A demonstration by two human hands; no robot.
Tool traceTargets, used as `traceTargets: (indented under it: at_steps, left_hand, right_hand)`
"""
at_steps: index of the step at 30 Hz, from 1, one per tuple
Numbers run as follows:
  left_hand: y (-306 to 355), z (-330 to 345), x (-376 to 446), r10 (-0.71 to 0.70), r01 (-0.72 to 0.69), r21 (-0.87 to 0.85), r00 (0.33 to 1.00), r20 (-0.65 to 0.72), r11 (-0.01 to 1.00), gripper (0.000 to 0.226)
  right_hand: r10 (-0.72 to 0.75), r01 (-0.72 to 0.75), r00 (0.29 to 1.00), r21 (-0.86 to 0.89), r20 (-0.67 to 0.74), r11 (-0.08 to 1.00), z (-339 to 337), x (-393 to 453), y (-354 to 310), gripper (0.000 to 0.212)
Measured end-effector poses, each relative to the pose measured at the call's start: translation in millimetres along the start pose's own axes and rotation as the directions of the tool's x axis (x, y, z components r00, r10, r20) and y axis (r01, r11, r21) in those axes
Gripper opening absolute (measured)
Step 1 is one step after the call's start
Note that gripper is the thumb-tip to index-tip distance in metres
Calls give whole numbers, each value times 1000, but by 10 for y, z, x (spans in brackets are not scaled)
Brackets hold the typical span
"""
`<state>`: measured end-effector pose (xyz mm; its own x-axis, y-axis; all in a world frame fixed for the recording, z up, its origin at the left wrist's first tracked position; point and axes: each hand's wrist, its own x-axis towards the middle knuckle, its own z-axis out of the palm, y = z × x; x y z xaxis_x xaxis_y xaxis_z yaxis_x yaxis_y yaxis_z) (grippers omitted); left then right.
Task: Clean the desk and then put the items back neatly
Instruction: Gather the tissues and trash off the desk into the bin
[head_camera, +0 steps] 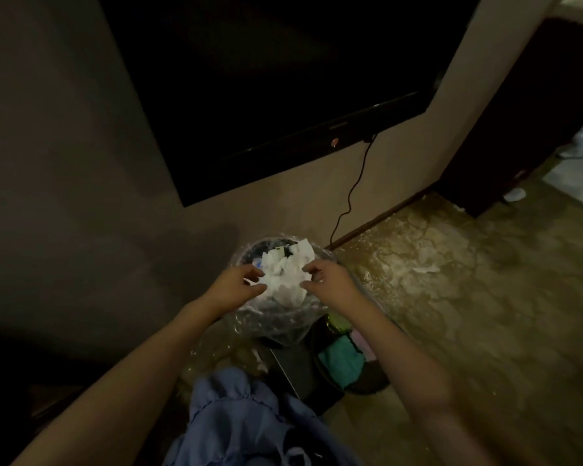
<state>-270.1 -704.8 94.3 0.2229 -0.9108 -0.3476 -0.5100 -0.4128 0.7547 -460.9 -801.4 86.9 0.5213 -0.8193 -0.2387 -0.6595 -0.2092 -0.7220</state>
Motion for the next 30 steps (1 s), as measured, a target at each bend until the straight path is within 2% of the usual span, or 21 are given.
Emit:
traceTargets:
  at_steps: [3, 8, 13, 19, 25, 30]
  left_hand:
    - [67, 229, -454, 1, -2, 74, 1000, 20, 997, 30]
    - [29, 447, -1181, -84, 90, 66, 992, -93, 994, 26]
    - [-161, 438, -1762, -215, 223, 48, 968, -128, 974, 27]
    - [-443, 388, -2293, -293, 290, -46, 937, -192, 956, 29]
    - [-1117, 187, -3475, -388, 349, -173, 857, -338, 921, 32]
    - [-2080, -79, -4974, -520, 450, -263, 714, -468, 854, 32]
  right_hand:
    - [-52, 55, 992, -19, 118, 998, -78, -323, 43, 50]
    - [-72, 91, 971, -72, 226, 993, -132, -433, 4, 67]
    - [-44, 91, 966, -174, 255, 981, -20, -635, -82, 58]
    - [-135, 247, 901, -233, 411, 940, 429, -1093, -475, 51]
    - [-216, 436, 757, -232, 617, 869, 1415, -1765, -1268, 45]
    - [-320, 594, 611, -152, 724, 790, 2702, -2669, -2082, 48]
